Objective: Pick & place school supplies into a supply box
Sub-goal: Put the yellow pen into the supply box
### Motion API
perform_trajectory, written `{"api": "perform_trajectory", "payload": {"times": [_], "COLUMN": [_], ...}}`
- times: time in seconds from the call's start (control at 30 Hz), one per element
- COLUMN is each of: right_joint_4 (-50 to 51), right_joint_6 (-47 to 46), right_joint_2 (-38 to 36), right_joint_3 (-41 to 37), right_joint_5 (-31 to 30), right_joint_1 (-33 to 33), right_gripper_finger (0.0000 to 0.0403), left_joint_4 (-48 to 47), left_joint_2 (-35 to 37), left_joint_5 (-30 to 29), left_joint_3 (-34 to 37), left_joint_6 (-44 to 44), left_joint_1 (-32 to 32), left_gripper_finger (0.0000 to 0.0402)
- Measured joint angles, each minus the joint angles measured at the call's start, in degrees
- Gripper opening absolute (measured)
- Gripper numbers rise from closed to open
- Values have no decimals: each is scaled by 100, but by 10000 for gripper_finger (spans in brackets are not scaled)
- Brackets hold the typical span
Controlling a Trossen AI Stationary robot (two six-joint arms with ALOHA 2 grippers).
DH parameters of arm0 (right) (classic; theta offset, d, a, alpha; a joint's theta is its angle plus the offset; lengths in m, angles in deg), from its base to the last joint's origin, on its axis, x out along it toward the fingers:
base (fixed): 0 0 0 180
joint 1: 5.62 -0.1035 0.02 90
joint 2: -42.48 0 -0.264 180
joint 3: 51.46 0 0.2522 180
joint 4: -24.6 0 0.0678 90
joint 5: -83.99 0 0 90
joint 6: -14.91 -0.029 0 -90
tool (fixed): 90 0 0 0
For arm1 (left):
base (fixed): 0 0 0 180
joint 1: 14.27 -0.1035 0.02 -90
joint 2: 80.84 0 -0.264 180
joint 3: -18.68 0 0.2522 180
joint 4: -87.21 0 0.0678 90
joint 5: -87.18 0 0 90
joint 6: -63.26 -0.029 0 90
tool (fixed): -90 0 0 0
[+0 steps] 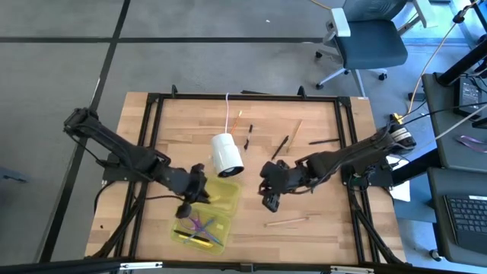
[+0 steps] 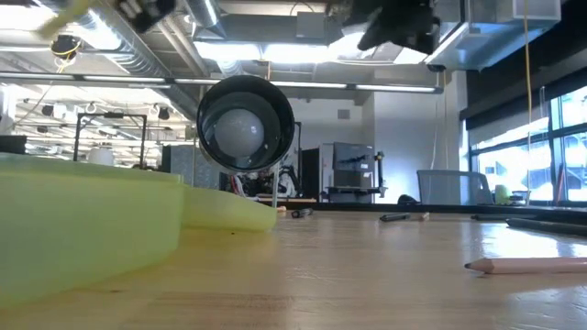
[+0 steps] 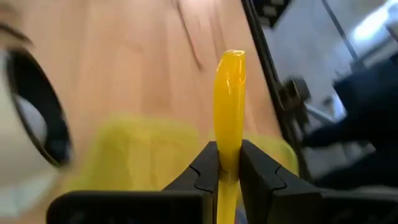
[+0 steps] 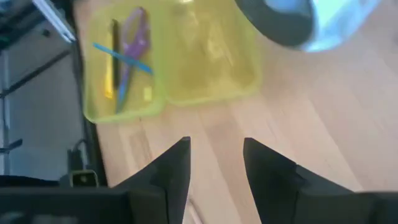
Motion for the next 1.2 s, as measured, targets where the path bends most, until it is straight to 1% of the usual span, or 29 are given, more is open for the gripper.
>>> {"api": "perform_trajectory", "payload": {"times": [0.1,0.2,0.33,0.47,0.63,0.9,1.1,1.2], "right_joint_4": [620,1359,2218,2861,3134,3159,4006,4230], "right_joint_6": [-393,-888,-1562,-2217,-2305,-2358,-3039,-3334], "right_joint_2": [-104,-159,-162,-140,-140,-140,-140,-140], "right_joint_3": [0,0,0,0,0,0,0,-81], "right_joint_5": [6,-7,-84,-94,-99,-106,-335,-368], "right_joint_1": [-2,-2,-2,9,11,11,11,11], "right_gripper_finger": [151,151,152,152,152,152,152,152], "left_joint_4": [-311,-559,-586,-582,-546,-488,-354,-270], "left_joint_2": [-43,-294,-870,-1432,-1973,-2370,-2571,-2710], "left_joint_5": [261,410,809,1257,1608,2109,2125,2295], "left_joint_3": [-26,-24,-22,-20,-18,-15,-14,-13], "left_joint_6": [345,558,558,567,684,1560,1700,1656], "left_joint_1": [141,245,264,191,142,27,27,27], "left_gripper_finger": [27,27,27,27,27,29,35,35]}}
